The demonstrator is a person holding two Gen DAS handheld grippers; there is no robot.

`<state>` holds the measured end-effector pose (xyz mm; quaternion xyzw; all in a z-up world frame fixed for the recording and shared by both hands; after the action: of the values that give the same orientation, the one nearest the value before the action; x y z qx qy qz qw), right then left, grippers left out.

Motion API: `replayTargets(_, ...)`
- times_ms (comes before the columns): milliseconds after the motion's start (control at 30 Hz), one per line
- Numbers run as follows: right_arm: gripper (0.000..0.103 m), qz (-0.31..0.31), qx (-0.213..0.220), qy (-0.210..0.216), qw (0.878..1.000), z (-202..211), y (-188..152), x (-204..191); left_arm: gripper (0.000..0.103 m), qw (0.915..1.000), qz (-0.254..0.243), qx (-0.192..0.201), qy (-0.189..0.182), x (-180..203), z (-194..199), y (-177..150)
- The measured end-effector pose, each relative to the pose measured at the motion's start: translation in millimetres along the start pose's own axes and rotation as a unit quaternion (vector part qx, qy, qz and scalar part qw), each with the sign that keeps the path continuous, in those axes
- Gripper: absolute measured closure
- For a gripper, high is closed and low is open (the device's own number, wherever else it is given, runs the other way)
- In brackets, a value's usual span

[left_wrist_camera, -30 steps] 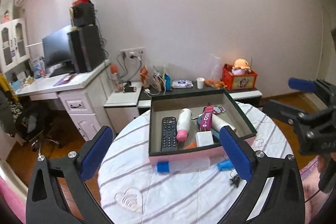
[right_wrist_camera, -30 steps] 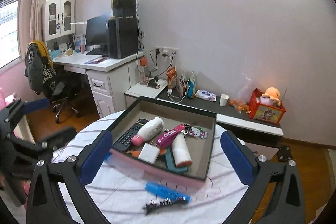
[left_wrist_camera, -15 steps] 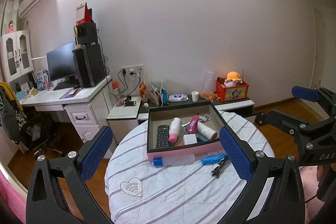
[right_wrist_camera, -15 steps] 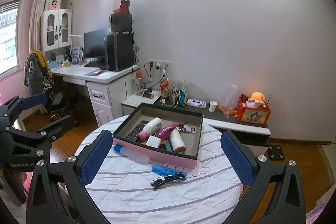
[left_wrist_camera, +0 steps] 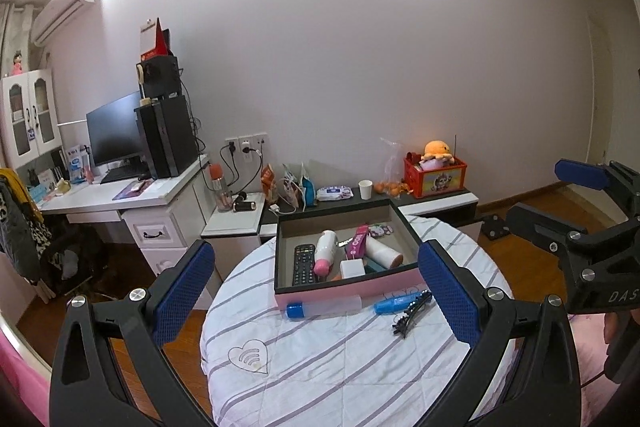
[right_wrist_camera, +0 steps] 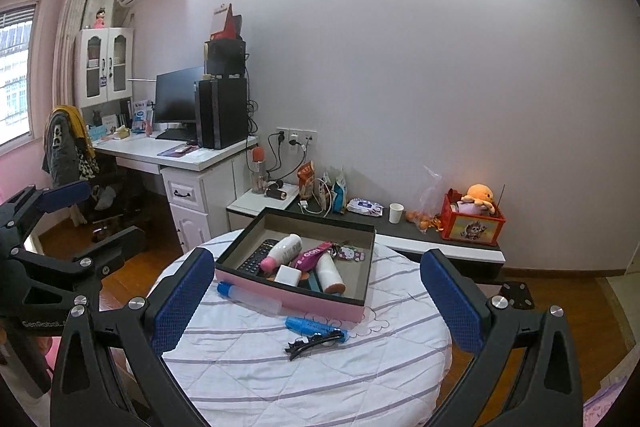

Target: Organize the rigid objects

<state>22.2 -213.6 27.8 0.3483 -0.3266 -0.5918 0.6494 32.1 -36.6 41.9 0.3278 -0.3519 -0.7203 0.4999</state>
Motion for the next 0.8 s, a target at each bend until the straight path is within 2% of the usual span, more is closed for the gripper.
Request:
replayTargets(133,0.000,-0.008,-0.015,0.001,1.000,-11.2,-7.7,4.9,0.000,0.9999,-0.004,-0.016,-0.002,2.7,-11.8,-6.8)
replayTargets(367,0.000,-0.035,-0.073,-0.004,0.997,-55.8,-39.0,19.0,0.000,0.9974,-0.011,-0.071,-0.009,10.8,-55.9,-34.0)
replayTargets(667,0.000,-0.081,-0.172,0.008,0.982,-138.5,-98.4,22.4,0.000,0.9849,-0.016,-0.172,-0.016,15.8,-134.3,-92.4)
replayTargets(800,0.000,-0.112,-0.205,0.024,0.972,-174.0,-118.5,17.7,0.000,0.9794,-0.008,-0.201,-0.019,8.6,-159.3,-111.7)
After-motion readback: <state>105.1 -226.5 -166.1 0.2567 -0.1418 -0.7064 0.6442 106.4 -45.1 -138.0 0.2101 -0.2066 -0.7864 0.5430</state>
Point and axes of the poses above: each gripper's, at about its wrist camera, not at the fingertips, and z roughly against the way its jaws point, x to its right, y to its top, the point moved 4 cm from there along -z, roughly the way its jaws point, and after that the axes turned 10 degrees about -x, right-handed, at the moved point
